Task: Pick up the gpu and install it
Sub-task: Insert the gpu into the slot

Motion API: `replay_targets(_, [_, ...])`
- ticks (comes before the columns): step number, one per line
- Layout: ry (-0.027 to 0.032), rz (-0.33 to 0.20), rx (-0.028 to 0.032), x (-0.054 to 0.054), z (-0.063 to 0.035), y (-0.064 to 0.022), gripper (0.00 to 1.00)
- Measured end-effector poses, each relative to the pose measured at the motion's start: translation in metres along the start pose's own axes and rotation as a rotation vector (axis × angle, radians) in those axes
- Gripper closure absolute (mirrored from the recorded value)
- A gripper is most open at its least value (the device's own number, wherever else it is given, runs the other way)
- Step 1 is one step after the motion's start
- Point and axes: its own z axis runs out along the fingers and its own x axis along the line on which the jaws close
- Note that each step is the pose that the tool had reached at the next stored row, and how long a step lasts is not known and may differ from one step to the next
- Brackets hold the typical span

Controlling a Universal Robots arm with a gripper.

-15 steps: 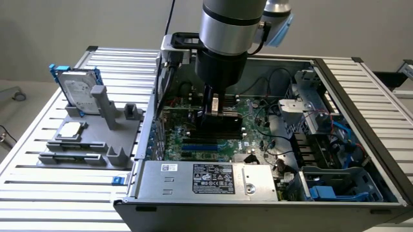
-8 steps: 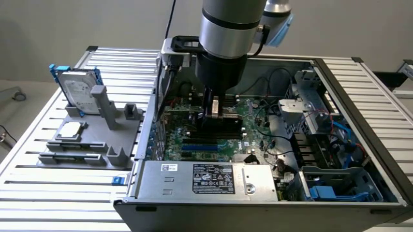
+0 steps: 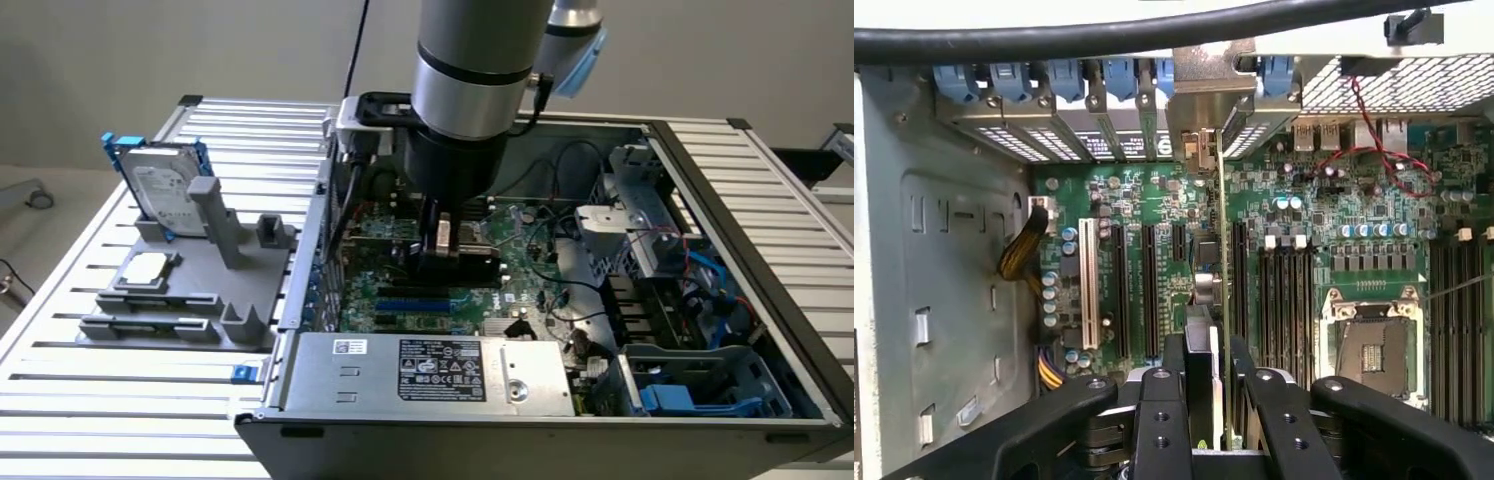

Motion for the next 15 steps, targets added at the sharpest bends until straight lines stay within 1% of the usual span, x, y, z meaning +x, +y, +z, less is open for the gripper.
replay_targets(3, [-0.0005, 0.008, 0.0004, -0.001, 0.0054, -0.0010, 0.73])
replay_targets(9, [-0.0012, 0.013, 0.0007, -0.009, 0.0167, -0.0016, 0.73])
replay_targets(12, [0.0009, 0.013, 0.0007, -0.009, 0.0223, -0.0010, 0.73])
replay_targets(15, [0.0018, 0.013, 0.0008, -0.008, 0.0277, 0.0001, 0.73])
